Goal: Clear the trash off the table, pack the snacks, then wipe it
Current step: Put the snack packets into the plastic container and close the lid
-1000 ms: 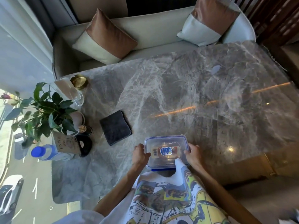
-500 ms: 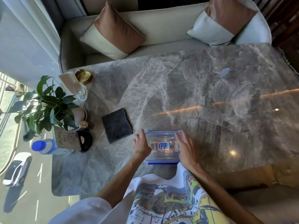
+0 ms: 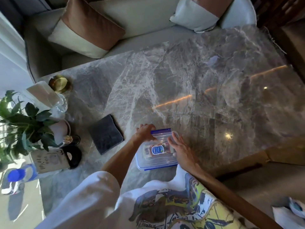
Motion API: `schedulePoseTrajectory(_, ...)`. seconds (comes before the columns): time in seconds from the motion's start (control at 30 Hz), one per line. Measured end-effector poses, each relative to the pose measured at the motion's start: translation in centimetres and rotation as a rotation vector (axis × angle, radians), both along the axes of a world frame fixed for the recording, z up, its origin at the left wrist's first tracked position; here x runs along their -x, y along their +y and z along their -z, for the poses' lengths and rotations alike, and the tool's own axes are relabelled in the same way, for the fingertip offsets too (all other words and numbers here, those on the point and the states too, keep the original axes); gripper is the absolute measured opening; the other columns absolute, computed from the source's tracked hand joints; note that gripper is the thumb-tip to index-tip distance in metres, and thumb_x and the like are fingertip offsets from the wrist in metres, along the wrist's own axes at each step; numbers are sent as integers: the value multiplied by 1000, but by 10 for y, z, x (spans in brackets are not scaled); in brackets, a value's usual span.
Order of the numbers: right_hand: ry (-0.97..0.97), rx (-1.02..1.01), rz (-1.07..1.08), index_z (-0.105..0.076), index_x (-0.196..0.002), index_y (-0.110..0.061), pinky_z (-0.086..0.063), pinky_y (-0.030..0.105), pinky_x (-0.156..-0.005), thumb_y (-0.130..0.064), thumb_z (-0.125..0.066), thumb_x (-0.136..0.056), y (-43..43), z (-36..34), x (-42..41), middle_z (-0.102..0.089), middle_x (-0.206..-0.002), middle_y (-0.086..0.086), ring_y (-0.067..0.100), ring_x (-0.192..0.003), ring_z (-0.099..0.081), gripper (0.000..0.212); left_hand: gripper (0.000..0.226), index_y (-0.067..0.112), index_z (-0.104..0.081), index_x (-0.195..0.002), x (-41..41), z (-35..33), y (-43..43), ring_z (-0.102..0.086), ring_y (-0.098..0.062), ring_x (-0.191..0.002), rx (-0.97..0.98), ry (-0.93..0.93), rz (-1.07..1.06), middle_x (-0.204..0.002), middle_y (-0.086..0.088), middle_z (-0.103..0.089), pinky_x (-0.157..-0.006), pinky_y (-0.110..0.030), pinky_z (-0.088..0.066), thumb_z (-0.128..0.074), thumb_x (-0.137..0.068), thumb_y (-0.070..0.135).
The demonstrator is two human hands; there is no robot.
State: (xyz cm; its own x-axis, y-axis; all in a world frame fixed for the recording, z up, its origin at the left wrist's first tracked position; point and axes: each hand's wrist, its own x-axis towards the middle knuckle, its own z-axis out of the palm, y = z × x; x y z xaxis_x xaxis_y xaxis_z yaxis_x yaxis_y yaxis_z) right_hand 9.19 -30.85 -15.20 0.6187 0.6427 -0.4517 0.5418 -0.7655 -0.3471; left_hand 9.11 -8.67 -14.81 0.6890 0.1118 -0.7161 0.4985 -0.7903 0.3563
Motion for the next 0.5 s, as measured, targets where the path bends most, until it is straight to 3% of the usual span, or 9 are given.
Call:
schedulePoseTrajectory(0.17, 25, -72, 133, -25, -152, -26, -26, 31, -120, 6, -56, -89, 3, -6, 7, -6, -164, -3, 19, -152, -4, 77, 43, 33, -64, -121, 14, 4, -14, -44, -28, -115, -150, -226, 15, -117, -5, -57, -98, -37, -37, -75, -79, 34)
schedulePoseTrajectory(0.3, 76, -73, 146, -20, -153, -28, -25, 33, -121, 2, -55, -92, 3, -11, 7, -3, -164, -4, 17, -152, -1, 77, 36, 33, -70, -115, 20, 3, -21, -47, -25, -110, -178, -300, -29, -107, -2, -59, -94, -35, -39, -74, -79, 31)
schedulePoseTrajectory(0.4, 73, -67, 126, -16, -154, -29, -22, 31, -122, 2, -56, -91, 4, -14, 9, -1, -164, -4, 18, -152, -2, 80, 38, 30, -68, -118, 21, -2, -23, -47, -25, -114, -192, -294, -31, -112, -3, -58, -96, -36, -38, -73, -81, 29)
schedulePoseTrajectory(0.5, 81, -186, 250, -15, -155, -25, -17, 29, -120, 4, -61, -86, 1, -17, 19, -2, -165, -1, 18, -152, -5, 88, 52, 27, -48, -137, 40, -5, -32, -43, -27, -123, -239, -331, -15, -132, -6, -50, -103, -38, -34, -65, -88, 27)
